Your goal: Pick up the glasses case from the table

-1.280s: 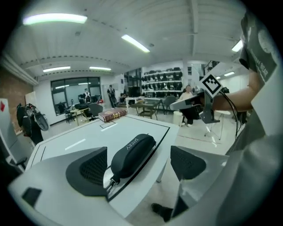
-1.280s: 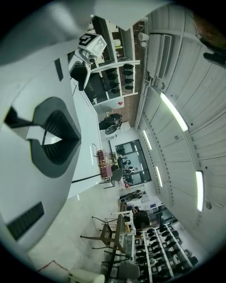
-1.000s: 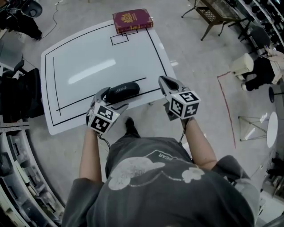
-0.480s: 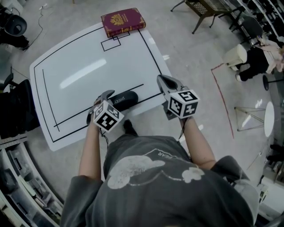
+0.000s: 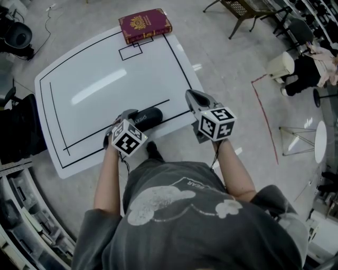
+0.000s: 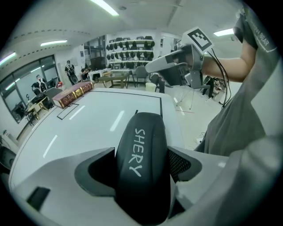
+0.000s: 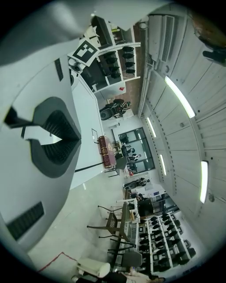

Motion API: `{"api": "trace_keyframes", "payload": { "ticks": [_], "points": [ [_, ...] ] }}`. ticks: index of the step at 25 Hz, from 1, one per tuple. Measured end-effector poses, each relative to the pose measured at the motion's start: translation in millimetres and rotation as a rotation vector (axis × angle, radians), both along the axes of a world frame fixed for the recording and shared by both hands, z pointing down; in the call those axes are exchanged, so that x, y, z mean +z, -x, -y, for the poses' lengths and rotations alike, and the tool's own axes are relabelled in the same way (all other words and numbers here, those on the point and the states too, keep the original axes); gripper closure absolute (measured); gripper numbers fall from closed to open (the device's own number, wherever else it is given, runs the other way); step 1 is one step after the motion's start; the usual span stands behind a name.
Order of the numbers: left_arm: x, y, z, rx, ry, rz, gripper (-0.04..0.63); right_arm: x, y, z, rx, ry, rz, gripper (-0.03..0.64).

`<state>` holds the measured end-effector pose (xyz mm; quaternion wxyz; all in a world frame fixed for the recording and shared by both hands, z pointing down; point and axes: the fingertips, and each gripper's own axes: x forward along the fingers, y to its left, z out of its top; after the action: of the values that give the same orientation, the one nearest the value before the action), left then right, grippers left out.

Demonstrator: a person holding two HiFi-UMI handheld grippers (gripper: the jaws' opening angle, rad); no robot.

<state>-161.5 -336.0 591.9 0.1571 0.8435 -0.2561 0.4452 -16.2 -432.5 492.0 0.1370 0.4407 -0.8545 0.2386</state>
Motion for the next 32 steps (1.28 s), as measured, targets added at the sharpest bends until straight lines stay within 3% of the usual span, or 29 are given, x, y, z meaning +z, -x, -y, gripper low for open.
{"api": "trace_keyframes", "payload": {
  "ticks": [11, 32],
  "points": [
    [-50, 5, -16, -0.267, -0.081, -0.128, 0.244, -24, -5, -24, -0.066, -0.051, 0.032, 0.617],
    [-125, 4, -127, -0.602, -0.361, -0.221, 0.244, -60, -51, -147, -0.196, -0.15, 0.084, 0.618]
  ]
}}
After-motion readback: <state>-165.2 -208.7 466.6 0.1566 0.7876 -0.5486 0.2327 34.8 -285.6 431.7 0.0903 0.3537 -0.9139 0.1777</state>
